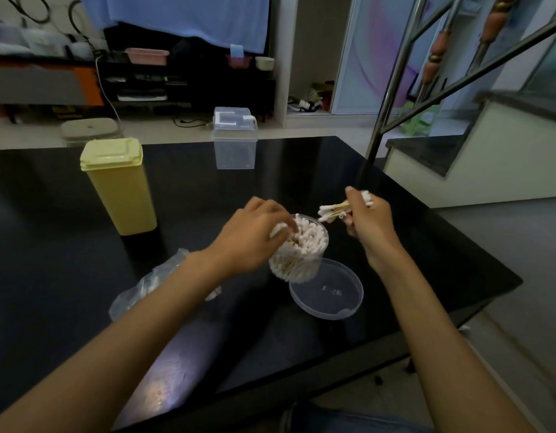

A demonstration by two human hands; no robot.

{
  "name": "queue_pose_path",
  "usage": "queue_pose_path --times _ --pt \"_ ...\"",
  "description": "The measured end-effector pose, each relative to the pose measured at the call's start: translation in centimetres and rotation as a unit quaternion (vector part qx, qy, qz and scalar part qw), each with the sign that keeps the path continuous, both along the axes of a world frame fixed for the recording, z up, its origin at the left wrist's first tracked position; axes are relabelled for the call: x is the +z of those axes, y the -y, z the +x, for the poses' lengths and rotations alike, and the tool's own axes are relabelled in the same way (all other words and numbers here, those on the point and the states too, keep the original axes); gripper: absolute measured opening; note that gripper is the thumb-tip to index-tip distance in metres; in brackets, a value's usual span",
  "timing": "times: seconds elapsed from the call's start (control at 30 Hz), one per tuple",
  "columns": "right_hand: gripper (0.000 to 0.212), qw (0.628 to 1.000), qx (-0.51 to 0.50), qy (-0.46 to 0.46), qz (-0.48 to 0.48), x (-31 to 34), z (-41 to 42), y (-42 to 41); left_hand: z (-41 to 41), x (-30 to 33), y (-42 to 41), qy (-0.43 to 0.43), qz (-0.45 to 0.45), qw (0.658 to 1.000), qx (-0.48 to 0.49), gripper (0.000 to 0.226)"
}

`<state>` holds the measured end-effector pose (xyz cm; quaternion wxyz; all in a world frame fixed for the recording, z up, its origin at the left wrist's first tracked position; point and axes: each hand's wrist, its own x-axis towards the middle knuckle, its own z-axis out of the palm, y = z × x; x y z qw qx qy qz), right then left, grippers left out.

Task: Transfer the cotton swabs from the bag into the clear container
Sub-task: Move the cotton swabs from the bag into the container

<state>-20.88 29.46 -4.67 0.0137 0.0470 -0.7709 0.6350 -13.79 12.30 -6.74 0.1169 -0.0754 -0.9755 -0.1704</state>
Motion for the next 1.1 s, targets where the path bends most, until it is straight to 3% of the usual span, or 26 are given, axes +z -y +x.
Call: queue_pose_path --times 0.07,0.2,0.4,0.53,0.73,1.0,1.1 --pt "0.028 0.997 0.008 0.067 -0.021 -0.4 -0.1 -0.1 0.6 -0.7 -0.2 0.016 -0.084 0.996 -0.019 0.039" --pt "0.028 0.996 0.013 0.086 -0.018 -1.1 -0.3 0.0 0.9 -1.4 -0.1 -0.01 -0.159 0.987 -0.014 0.063" --pt "0.032 0.997 0.039 0.027 0.056 -1.6 -0.6 1.1 -0.1 -0.4 0.6 0.004 -0.188 0.982 -0.027 0.058" --pt "0.031 0.997 0.039 0.048 0.044 -2.6 -1.0 2.0 -0.6 -0.4 0.6 0.001 -0.229 0.972 -0.041 0.062" --pt "0.03 0.997 0.043 0.063 0.028 -2.9 -0.9 2.0 -0.3 -1.0 0.8 0.018 -0.164 0.986 -0.039 0.057" --pt "0.031 0.996 0.043 0.079 0.001 -2.6 -0.7 1.8 -0.1 -0.5 0.8 0.041 0.037 0.998 -0.003 0.054" --pt "0.03 0.995 0.034 0.09 -0.029 -2.5 -0.7 1.6 -0.1 -0.2 0.5 0.055 0.015 0.998 -0.007 0.061"
